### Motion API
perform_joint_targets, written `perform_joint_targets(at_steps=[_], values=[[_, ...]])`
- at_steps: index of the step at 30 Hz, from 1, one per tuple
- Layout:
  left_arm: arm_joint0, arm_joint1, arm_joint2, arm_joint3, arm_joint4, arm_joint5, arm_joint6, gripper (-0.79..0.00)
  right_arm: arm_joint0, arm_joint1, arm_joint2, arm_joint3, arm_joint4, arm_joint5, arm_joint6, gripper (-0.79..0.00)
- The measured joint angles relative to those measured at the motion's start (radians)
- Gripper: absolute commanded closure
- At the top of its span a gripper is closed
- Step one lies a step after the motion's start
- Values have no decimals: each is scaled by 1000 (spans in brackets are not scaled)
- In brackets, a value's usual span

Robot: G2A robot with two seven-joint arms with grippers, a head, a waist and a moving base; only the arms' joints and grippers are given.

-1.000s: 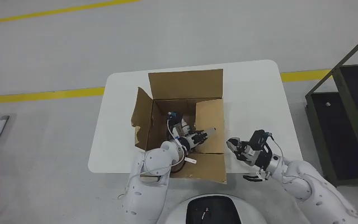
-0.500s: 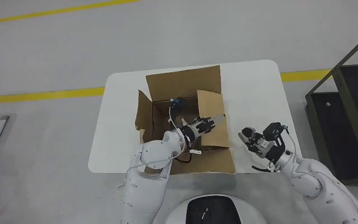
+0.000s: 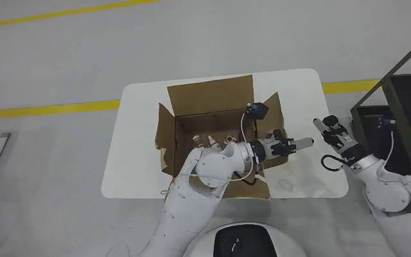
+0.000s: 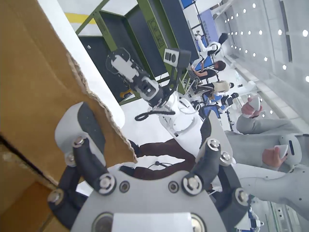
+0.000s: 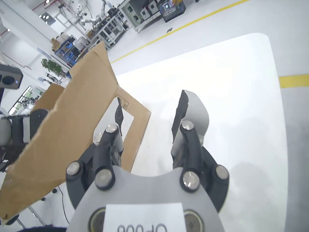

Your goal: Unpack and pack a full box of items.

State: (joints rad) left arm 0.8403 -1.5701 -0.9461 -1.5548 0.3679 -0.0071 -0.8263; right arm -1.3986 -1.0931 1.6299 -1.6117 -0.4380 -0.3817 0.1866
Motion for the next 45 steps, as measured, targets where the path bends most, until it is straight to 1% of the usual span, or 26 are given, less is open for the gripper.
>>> perform_joint_targets(at_steps=[5, 7, 8, 14, 19, 21, 22, 23, 26, 27, 28, 29, 34, 37, 40, 43, 45], values=[[-7, -4, 32, 55, 1, 17, 5, -785, 30, -2, -5, 21, 82, -12, 42, -462], [-4, -3, 36, 64, 3, 30, 0, -785, 41, -3, -15, 26, 102, -16, 48, -428], [-2, -2, 37, 66, 2, 35, -3, -785, 46, -4, -20, 29, 109, -19, 51, -388], [10, 4, 33, 60, 11, 61, -11, -785, 81, -11, -83, 46, 142, -45, 90, -366], [14, 8, 33, 50, 20, 71, -22, -785, 103, -19, -134, 58, 162, -56, 90, -336], [15, 10, 35, 48, 24, 72, -25, -785, 108, -22, -146, 59, 165, -59, 91, -289], [15, 10, 36, 48, 25, 72, -26, -785, 109, -22, -150, 59, 165, -60, 93, -286], [16, 11, 37, 47, 27, 74, -27, -785, 111, -23, -155, 61, 166, -62, 96, -265], [17, 12, 39, 47, 28, 77, -29, -785, 112, -24, -162, 66, 170, -69, 102, -157], [17, 13, 40, 47, 28, 77, -29, -785, 111, -24, -164, 67, 171, -72, 106, -132], [17, 13, 40, 46, 28, 78, -29, -785, 110, -24, -167, 69, 173, -76, 112, -89], [17, 14, 40, 46, 28, 78, -29, -785, 108, -24, -171, 72, 179, -80, 119, -6], [14, 17, 35, 42, 33, 80, -31, -785, 100, -26, -174, 73, 190, -79, 121, 0], [4, 24, 19, 24, 69, 81, -39, -785, 90, -26, -170, 59, 191, -74, 108, 0], [-5, 38, -6, -6, 154, 82, -63, -785, 73, -27, -162, 38, 186, -64, 88, 0], [-8, 58, -30, -43, 289, 97, -125, -785, 51, -27, -153, 9, 186, -53, 68, 0], [-2, 73, -44, -71, 395, 111, -187, -785, 38, -27, -146, -11, 182, -49, 60, 0]])
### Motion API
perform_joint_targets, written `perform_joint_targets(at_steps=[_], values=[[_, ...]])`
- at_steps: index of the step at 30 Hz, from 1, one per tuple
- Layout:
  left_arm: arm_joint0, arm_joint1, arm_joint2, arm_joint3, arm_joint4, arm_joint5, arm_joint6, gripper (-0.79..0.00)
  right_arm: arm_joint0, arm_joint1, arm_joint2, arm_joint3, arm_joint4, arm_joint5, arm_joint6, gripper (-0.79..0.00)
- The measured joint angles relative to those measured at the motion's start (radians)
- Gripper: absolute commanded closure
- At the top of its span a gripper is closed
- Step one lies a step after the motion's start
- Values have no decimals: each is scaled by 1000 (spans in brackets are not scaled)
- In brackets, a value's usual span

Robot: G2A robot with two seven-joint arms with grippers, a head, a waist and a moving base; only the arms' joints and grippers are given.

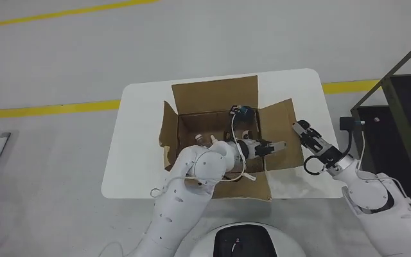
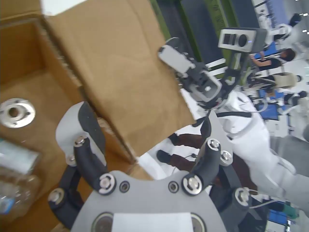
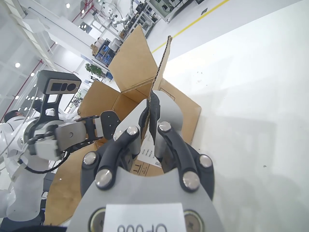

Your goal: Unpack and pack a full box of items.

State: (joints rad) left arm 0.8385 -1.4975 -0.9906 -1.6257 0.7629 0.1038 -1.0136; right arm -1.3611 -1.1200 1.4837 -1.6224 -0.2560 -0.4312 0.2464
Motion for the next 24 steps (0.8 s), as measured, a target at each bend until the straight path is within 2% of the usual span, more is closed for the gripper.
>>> perform_joint_targets(at_steps=[3, 9, 14, 24], values=[[15, 20, -26, -42, 148, 4, -61, -785, -14, 1, 9, -26, -10, -2, -2, 0], [55, 51, -112, -99, 358, -3, -76, -785, -27, 2, 20, -41, -21, -10, 1, 0], [64, 72, -169, -117, 516, -44, -102, -785, -36, 2, 21, -37, -30, -17, 2, 0], [90, 94, -259, -128, 677, -58, -126, -785, -42, 2, 27, -37, -45, -21, 12, 0]])
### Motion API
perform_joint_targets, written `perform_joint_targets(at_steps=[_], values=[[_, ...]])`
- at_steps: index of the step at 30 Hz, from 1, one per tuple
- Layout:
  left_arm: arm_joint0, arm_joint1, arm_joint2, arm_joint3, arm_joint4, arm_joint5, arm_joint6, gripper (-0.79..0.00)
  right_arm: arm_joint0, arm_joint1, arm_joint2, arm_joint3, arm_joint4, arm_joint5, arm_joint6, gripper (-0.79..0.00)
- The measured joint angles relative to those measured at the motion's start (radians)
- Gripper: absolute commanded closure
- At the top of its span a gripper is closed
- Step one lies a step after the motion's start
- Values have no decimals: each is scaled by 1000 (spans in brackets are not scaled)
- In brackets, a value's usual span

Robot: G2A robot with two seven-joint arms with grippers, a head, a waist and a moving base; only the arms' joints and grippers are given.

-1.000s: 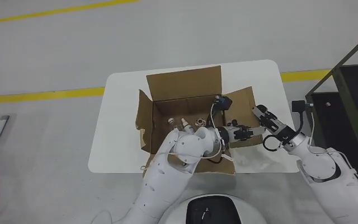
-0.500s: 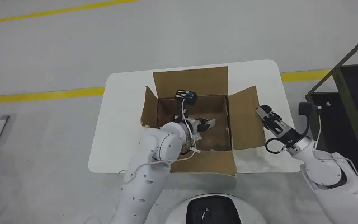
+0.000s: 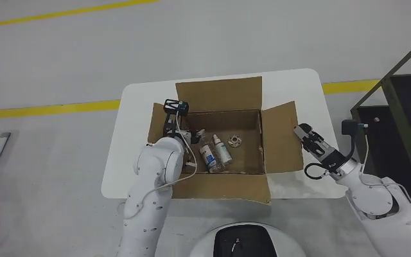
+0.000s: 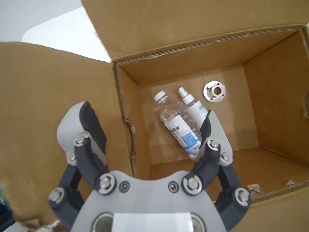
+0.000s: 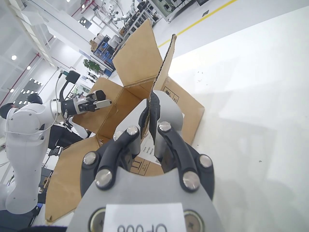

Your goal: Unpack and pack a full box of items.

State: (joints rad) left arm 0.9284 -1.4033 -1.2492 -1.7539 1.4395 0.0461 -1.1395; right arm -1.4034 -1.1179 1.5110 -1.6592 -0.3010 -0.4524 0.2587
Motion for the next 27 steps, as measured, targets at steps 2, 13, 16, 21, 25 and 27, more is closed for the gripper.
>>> perform_joint_targets(at_steps=[2, 13, 16, 21, 25, 27], values=[[7, 3, -15, -6, 16, -4, -5, -785, -1, 0, 1, 0, -3, 1, 1, 0], [57, 11, -55, -20, 39, -3, -21, -785, -2, -1, -3, -2, -14, 7, 4, 0], [70, 11, -58, -20, 32, 6, -18, -785, -2, -2, -4, -3, -18, 8, 6, 0], [79, 9, -67, -25, 4, 30, -10, -785, -2, -2, -4, -5, -22, 9, 7, 0], [59, 3, -47, -61, -53, 37, -5, -785, -3, -2, -1, -12, -22, 9, 8, 0], [41, -2, -20, -77, -87, 34, 0, -785, -4, -2, 1, -17, -21, 10, 7, 0]])
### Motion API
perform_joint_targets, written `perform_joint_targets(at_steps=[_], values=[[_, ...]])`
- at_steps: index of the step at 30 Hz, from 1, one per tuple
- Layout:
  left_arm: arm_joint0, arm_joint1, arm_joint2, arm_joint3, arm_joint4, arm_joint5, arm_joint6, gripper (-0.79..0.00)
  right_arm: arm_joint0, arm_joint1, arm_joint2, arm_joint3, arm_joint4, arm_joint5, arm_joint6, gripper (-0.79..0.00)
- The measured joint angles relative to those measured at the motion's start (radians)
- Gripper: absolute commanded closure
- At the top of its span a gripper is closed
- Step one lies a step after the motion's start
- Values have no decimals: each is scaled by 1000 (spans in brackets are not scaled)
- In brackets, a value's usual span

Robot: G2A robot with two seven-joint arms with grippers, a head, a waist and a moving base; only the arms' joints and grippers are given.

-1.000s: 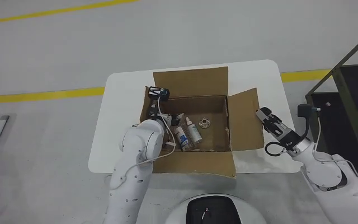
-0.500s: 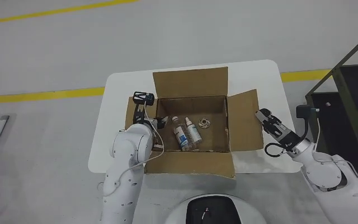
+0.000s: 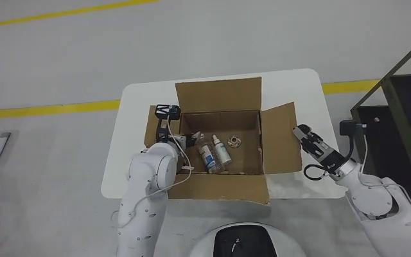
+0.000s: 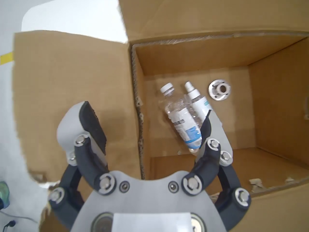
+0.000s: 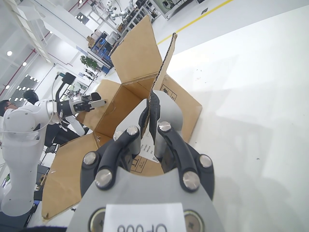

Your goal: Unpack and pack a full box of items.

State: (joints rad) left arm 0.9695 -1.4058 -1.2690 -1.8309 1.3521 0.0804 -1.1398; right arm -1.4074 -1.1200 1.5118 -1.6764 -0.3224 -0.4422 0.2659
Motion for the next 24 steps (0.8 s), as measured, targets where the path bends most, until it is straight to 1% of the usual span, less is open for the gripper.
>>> perform_joint_targets(at_steps=[4, 7, 8, 12, 14, 18, 24], values=[[-44, -16, 89, -2, -78, -6, 9, -785, -3, 0, 0, -17, -3, 1, -2, 0], [-70, -28, 163, 31, -114, 4, 5, -785, -7, -1, -3, -27, -7, 3, -5, 0], [-79, -33, 190, 48, -113, 9, -2, -785, -9, -1, -4, -31, -9, 3, -7, 0], [-96, -41, 260, 105, -65, 24, -45, -785, -18, -2, -1, -37, -14, 2, -9, 0], [-93, -42, 276, 135, -27, 42, -67, -785, -23, -1, 4, -38, -18, 0, -10, 0], [-72, -43, 273, 173, -1, 87, -106, -785, -32, 0, 10, -40, -21, -4, -11, 0], [-63, -43, 268, 178, -7, 97, -115, -785, -37, -1, 9, -42, -23, -6, -12, 0]])
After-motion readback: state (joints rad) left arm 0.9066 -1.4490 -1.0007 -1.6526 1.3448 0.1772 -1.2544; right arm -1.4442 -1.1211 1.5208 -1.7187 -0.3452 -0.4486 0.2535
